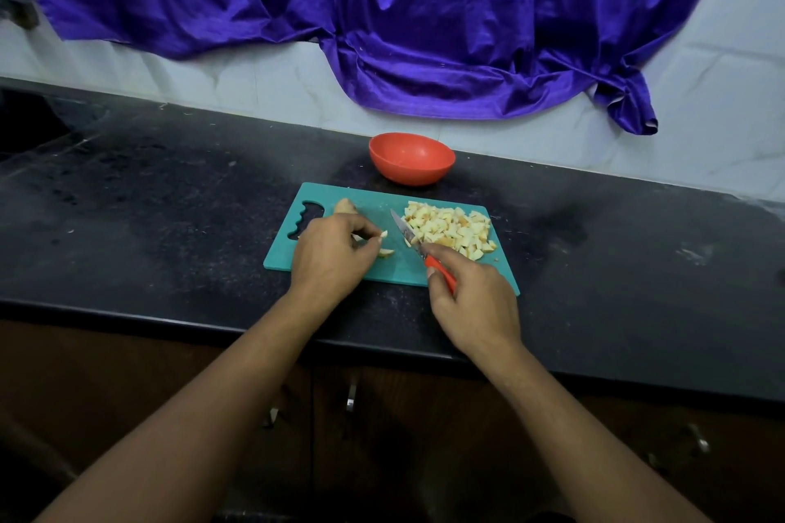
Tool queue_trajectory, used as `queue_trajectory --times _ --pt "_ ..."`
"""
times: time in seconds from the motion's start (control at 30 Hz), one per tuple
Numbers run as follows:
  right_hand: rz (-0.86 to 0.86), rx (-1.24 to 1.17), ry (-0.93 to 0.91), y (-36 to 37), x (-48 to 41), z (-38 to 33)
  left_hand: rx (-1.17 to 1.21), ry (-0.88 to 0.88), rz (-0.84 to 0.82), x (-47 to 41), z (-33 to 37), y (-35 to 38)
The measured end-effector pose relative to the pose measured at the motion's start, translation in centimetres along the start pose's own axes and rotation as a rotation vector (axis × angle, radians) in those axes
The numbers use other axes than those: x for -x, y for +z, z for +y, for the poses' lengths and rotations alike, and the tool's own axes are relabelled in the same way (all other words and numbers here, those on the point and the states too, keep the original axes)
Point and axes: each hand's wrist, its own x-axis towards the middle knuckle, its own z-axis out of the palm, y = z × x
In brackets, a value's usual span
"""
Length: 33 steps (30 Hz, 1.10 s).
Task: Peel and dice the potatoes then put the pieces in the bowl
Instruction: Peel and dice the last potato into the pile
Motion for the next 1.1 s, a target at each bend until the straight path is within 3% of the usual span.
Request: queue_trajectory --times 0.17,0.33,0.5,0.63,0.8,0.97,1.1 --pt "-0.001 0.002 0.005 0.0 0.0 0.0 -0.154 0.016 -0.012 0.0 0.4 -0.1" --pt "-0.002 0.007 0.007 0.0 0.0 0.0 -0.272 0.144 -0.058 0.1 0.1 -0.3" --pt "-0.007 0.009 0.007 0.0 -0.1 0.0 -0.302 0.259 -0.199 -0.9 -0.4 -1.1" --pt "-0.009 0.005 0.006 0.1 -0.1 -0.1 -0.313 0.247 -0.243 -1.6 -0.2 -1.2" --pt "-0.011 0.007 0.017 0.0 0.0 -0.3 -0.314 0.232 -0.144 -0.7 -0.3 -0.5" --pt "-0.024 0.018 0.049 0.0 -0.1 -0.9 -0.233 0.081 -0.126 -0.8 0.0 -0.1" --pt "-0.060 0.073 0.042 0.0 -0.5 -2.5 -0.210 0.058 -0.119 -0.9 -0.2 0.2"
